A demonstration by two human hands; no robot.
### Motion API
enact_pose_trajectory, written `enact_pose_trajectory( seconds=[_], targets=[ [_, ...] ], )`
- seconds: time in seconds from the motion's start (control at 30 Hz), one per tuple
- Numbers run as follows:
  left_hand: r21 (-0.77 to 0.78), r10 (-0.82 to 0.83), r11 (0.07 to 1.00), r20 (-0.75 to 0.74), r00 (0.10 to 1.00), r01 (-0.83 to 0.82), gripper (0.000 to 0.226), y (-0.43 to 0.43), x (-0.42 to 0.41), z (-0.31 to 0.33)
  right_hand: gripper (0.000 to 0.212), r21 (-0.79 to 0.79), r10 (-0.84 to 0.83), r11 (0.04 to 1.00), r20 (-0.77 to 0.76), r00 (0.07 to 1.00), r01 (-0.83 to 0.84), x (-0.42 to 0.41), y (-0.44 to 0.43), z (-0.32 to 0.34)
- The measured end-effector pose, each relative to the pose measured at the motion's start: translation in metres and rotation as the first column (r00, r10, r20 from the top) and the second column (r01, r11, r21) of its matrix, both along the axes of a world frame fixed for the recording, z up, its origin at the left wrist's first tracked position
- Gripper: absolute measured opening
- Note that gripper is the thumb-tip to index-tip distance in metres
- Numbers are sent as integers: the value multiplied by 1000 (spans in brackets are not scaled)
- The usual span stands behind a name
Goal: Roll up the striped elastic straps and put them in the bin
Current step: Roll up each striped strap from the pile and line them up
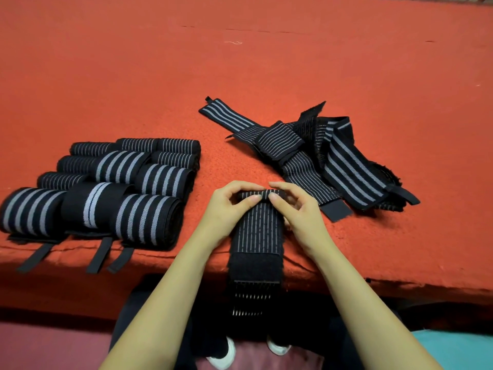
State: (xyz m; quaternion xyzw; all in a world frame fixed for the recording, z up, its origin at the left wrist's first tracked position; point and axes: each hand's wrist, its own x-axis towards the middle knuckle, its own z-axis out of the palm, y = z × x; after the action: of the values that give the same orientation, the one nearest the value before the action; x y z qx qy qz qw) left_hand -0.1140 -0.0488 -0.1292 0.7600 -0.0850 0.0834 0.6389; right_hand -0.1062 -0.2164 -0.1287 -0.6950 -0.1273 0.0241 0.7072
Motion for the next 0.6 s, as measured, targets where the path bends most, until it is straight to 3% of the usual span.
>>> enact_pose_trajectory(
  seconds=[0.23,0.4,0.5,0.6],
  targets=[
    [-108,1,994,-126,992,-15,12,-7,2,3,28,46,-38,998,14,999,37,0,0,-2],
    [-179,17,983,-140,990,-42,5,-5,1,2,33,102,-44,993,-93,995,53,-1,1,4],
    [-189,65,978,-107,992,-85,8,-5,1,4,35,78,53,996,-168,984,-40,-4,2,8],
    [-113,121,986,-37,992,-124,13,-7,3,5,50,0,146,989,-219,965,-150,-2,1,6]
  ],
)
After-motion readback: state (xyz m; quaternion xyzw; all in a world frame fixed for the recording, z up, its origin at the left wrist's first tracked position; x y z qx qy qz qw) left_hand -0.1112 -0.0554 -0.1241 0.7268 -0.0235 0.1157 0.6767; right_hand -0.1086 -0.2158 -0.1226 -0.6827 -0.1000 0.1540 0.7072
